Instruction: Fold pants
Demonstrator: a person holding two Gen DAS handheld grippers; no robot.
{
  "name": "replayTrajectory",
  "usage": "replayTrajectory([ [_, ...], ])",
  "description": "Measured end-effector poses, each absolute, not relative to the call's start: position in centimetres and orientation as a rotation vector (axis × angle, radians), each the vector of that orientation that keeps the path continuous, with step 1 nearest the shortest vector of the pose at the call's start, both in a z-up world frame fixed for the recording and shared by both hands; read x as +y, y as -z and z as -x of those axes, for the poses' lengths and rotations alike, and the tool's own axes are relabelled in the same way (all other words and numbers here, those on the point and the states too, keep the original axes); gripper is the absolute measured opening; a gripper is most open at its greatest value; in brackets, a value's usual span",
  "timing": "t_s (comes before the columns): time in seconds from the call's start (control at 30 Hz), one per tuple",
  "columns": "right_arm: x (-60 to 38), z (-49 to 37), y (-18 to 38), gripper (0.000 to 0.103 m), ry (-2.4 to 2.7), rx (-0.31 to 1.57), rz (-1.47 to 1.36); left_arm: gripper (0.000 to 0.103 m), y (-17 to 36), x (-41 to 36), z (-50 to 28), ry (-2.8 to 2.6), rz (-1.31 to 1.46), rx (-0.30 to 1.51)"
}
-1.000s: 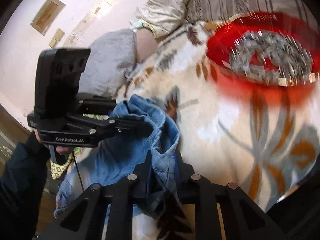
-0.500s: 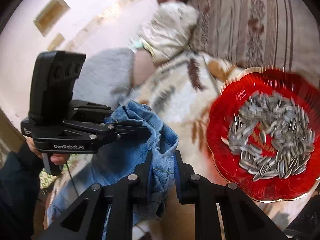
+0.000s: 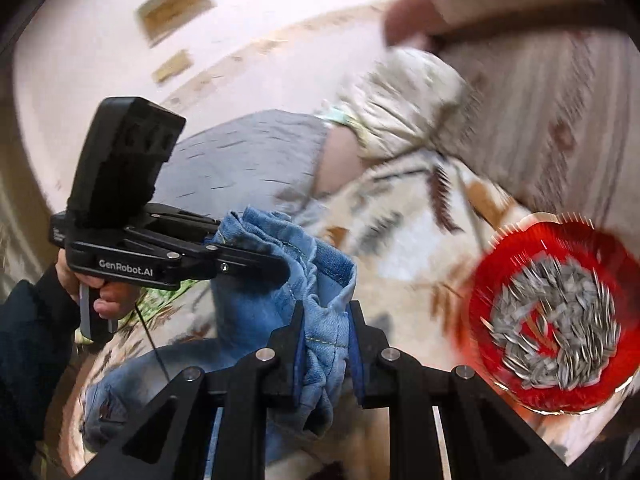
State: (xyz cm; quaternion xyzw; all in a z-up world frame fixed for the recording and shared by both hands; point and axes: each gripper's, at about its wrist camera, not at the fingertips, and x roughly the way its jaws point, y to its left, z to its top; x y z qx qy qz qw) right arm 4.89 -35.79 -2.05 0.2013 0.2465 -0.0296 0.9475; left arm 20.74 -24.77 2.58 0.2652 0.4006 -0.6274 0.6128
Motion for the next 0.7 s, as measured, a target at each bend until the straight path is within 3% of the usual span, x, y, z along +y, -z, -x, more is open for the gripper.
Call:
replayTrajectory([
  [0.3,-24.9,-7.2,2.5,0.019,-0.149,0.578,-0.360,0.022,0.6,-12.4,-23.0,1.250,-0.447,1.004],
  [0.6,-19.3,-12.7,11.4,0.019,-0.213,0.851,-0.391,0.024,11.3,-6.2,-26.2,0.999,-0.295,1.204],
  [0.7,-18.8,-13.4,13.5,0.020,-0.216,0.891,-0.349,0.025,12.4,-5.6,-26.4,0.982,-0.257,1.220],
])
